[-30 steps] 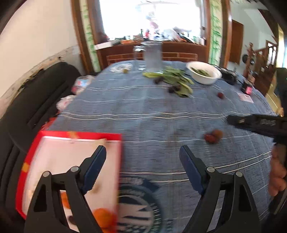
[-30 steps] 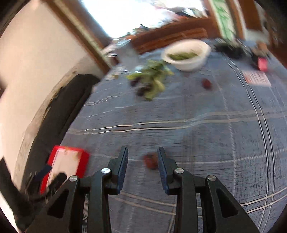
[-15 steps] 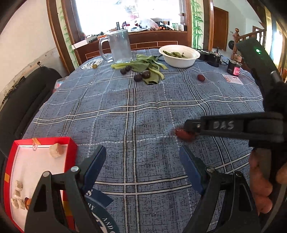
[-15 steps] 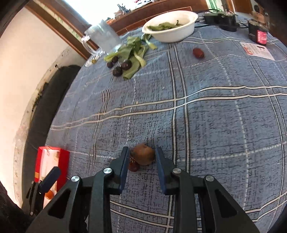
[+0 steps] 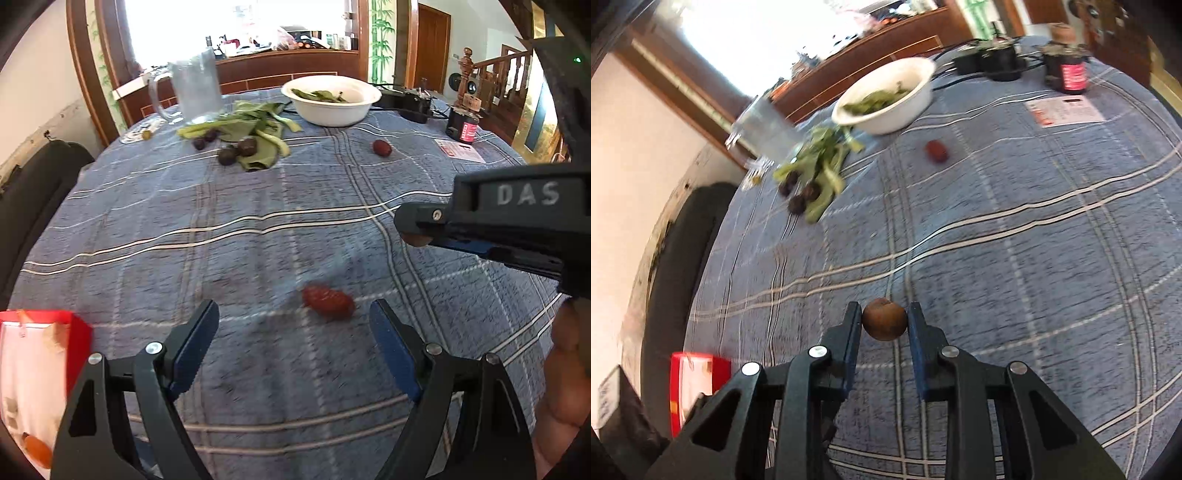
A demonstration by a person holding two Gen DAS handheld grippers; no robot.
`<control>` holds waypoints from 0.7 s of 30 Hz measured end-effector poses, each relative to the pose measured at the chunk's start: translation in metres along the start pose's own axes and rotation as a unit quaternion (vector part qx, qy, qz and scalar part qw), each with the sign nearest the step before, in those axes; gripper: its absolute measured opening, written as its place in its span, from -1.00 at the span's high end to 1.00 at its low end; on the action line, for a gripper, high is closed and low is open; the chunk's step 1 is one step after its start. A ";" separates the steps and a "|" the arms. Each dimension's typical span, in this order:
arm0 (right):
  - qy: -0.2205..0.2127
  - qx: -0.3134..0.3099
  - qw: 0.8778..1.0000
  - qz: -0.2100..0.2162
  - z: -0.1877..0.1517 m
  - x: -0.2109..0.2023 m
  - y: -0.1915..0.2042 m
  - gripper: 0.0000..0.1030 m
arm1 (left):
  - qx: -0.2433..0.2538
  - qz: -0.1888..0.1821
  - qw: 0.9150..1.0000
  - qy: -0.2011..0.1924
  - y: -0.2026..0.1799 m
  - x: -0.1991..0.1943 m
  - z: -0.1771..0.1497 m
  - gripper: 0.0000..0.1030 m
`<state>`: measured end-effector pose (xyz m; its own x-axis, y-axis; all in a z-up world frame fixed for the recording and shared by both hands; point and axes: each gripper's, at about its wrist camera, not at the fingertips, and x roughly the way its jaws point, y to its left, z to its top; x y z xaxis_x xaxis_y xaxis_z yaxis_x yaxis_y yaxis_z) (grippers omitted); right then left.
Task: Organize fruits
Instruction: 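Grasp a brown round fruit with the right tool while the left grasps a red date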
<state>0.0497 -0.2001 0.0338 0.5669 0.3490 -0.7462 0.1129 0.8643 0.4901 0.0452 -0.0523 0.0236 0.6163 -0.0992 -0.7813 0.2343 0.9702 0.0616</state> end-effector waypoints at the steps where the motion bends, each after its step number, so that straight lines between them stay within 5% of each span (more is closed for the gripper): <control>1: -0.003 0.003 1.000 0.002 0.001 -0.002 -0.001 0.53 | 0.000 -0.003 1.000 0.000 -0.002 0.003 0.001 -0.63; 12: -0.013 0.003 1.000 -0.007 -0.001 -0.004 0.002 0.53 | -0.022 -0.078 0.997 -0.004 0.006 0.015 0.001 0.34; 21: -0.021 -0.013 1.000 -0.007 -0.008 -0.008 0.012 0.53 | -0.011 -0.095 0.995 -0.022 0.013 0.006 -0.002 0.34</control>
<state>0.0399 -0.1892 0.0420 0.5994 0.3208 -0.7333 0.1007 0.8787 0.4667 0.0505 -0.0397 0.0189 0.5946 -0.2908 -0.7496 0.3331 0.9376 -0.0995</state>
